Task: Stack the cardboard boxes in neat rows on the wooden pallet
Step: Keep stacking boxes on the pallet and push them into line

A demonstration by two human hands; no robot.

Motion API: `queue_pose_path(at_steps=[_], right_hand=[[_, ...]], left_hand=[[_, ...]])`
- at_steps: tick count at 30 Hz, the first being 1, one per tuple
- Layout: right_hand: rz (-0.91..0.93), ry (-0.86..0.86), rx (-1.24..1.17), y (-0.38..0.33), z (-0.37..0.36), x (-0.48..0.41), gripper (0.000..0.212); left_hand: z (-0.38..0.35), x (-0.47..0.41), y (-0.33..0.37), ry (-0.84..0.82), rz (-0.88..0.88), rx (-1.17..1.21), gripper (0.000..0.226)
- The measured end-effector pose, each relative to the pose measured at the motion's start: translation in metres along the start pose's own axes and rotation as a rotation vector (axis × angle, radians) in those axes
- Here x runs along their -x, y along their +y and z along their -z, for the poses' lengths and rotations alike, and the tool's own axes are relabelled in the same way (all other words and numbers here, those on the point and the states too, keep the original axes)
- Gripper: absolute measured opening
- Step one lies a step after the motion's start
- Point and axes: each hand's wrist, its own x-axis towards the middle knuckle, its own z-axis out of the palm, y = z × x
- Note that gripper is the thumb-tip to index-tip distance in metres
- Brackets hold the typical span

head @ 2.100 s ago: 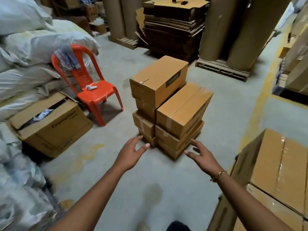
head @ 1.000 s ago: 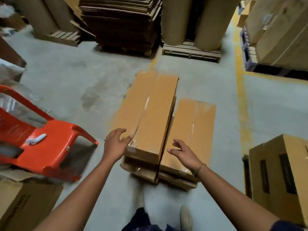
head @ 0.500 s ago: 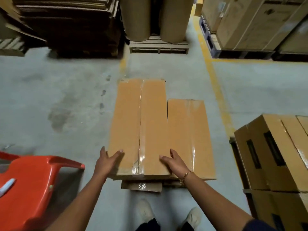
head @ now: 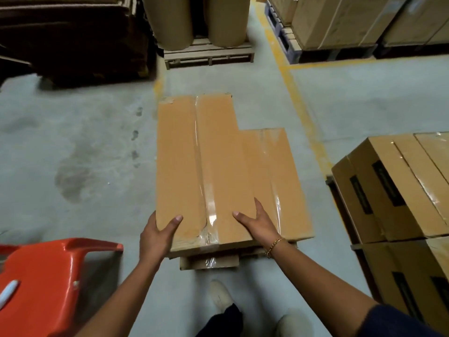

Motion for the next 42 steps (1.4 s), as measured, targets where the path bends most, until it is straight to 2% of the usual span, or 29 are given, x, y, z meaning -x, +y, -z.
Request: queue_pose_path(at_steps=[2,8,10,13,20,22,25,27,32,40,42], right_hand=[[0.029,0.037,-0.006,0.001,0.016,0.014,0.098],[0.079,0.183,-0.082,0.024,0.087,0.076,0.096],[0.096,0.226,-0.137,0.043,0.118,0.104,0.092],[0.102,0.301,-0.162,0.077,0.170,0.153,0.072],[0.061,0.583,-0.263,0.183,0.275,0.292,0.065],[0.051,0.661,-0.316,0.211,0.298,0.333,0.058],[0.010,0.779,-0.383,0.258,0.326,0.385,0.057],[-0.028,0.849,-0.440,0.285,0.341,0.413,0.055],[-0.118,0.988,-0.536,0.345,0.377,0.460,0.052],[-0.254,1.112,-0.570,0.424,0.472,0.498,0.047],[-0.278,1.138,-0.564,0.436,0.498,0.507,0.052]], left_hand=[[-0.005,0.012,0.014,-0.004,-0.045,-0.001,0.060],[-0.042,0.067,0.053,-0.083,-0.188,-0.083,0.099],[-0.064,0.094,0.065,-0.137,-0.240,-0.100,0.104],[-0.104,0.144,0.082,-0.238,-0.333,-0.107,0.090],[-0.209,0.279,0.107,-0.503,-0.472,-0.175,0.102],[-0.240,0.317,0.110,-0.572,-0.533,-0.228,0.094],[-0.286,0.370,0.115,-0.687,-0.606,-0.285,0.067],[-0.318,0.402,0.120,-0.751,-0.652,-0.349,0.063],[-0.394,0.467,0.126,-0.895,-0.692,-0.438,0.062],[-0.519,0.562,0.138,-1.042,-0.707,-0.483,0.063],[-0.547,0.584,0.148,-1.072,-0.713,-0.504,0.064]])
